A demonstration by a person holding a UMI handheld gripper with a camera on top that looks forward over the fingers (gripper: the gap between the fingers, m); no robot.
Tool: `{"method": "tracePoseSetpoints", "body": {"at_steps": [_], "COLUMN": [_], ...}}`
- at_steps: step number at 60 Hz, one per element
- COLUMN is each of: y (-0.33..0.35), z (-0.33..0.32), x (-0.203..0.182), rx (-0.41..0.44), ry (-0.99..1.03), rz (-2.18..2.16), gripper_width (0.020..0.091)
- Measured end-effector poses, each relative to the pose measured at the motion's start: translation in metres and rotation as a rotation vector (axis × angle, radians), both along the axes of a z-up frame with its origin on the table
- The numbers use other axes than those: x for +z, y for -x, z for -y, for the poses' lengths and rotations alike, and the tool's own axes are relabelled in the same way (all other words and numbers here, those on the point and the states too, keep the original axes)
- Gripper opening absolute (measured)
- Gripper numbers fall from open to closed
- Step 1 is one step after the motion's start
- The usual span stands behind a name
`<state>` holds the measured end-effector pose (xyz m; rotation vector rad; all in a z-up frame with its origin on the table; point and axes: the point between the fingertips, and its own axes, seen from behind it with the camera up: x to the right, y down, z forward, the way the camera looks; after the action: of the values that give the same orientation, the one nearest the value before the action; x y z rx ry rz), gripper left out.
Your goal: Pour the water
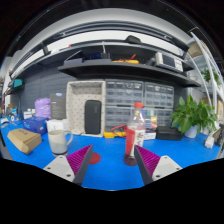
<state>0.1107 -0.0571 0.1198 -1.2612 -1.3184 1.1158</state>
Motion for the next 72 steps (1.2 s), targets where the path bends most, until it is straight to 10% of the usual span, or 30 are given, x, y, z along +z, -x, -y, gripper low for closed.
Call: {"method": "tracePoseSetpoints", "body": {"at_steps": [36,41,48,51,72], "y": [0.135,0.140,0.139,0.139,0.148], "z": [-0.090,-0.084,-0.079,-0.078,-0.036], "x": [-0.003,-0.003,-0.002,-0.001,0.008], "rx": [-0.085,-0.071,-0.075,-0.079,-0.007], "ry": [0.002,-0.006,-0.049,-0.065,-0.426], "rz": [-0.047,-0.051,-0.056,-0.062,-0.027], "gripper_width": [0.0816,0.0560,0.0495,0.0360,0.0354]}}
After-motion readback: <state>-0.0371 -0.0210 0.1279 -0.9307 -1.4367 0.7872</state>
